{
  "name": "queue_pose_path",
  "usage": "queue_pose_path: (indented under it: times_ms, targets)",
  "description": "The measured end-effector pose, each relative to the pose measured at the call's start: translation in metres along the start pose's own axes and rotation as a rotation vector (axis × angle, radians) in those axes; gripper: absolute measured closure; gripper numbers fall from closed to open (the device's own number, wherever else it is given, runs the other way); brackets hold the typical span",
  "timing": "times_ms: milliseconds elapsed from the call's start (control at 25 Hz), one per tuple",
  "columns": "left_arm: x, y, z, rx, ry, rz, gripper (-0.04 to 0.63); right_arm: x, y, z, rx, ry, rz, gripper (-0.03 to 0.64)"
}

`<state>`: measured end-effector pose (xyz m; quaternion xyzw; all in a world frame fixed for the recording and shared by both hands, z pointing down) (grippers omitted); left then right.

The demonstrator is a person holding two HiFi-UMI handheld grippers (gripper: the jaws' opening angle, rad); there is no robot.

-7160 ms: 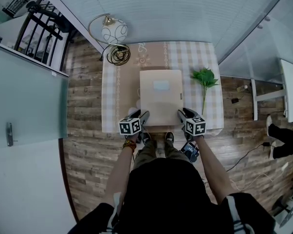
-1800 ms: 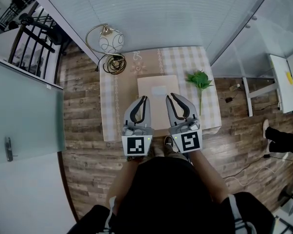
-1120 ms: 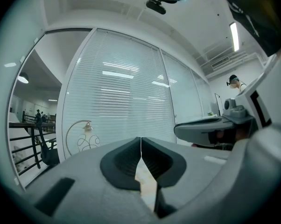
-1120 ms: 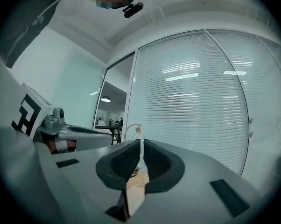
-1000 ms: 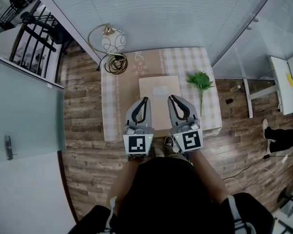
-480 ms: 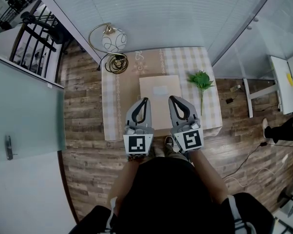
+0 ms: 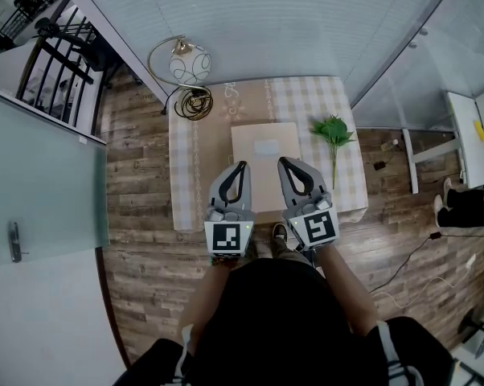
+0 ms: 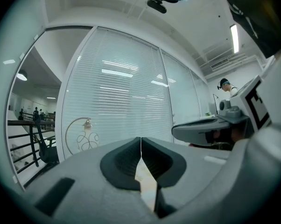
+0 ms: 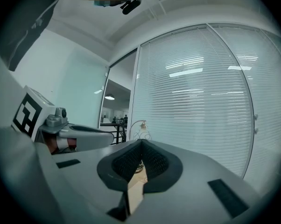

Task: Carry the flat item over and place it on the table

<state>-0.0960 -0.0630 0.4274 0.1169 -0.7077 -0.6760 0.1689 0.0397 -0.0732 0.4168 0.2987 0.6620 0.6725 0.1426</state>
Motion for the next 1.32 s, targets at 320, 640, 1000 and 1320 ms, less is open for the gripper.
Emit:
queue_pose_path:
  times_ms: [320, 640, 1000, 1320]
  targets:
    - [0.001, 0.003, 0.001, 0.003, 0.012, 0.011, 0.575, 0.000, 0.009, 0.001, 0.022, -0.025, -0.013, 0.612]
    - [0.003, 0.004, 0.001, -0.007, 0.016, -0.013, 0.575, -0.002, 0.009, 0.001, 0.014, -0.020, -0.022, 0.612]
    - [0.002, 0.010, 0.005, 0.012, 0.010, 0.009, 0.575, -0.004, 0.009, 0.005, -0.005, -0.052, -0.054, 0.612]
    - [0.007, 0.013, 0.006, 0.007, 0.024, -0.038, 0.575, -0.007, 0.009, 0.006, -0.014, -0.061, -0.124, 0.612]
Point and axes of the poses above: the fingertips, and each gripper's own axes: z backward along the fingers, x to its left, y out of its underside, the point moved 6 cm from there along z, backward along the fingers, and after that the axes turned 7 degrees about z, right-handed, at the moved point
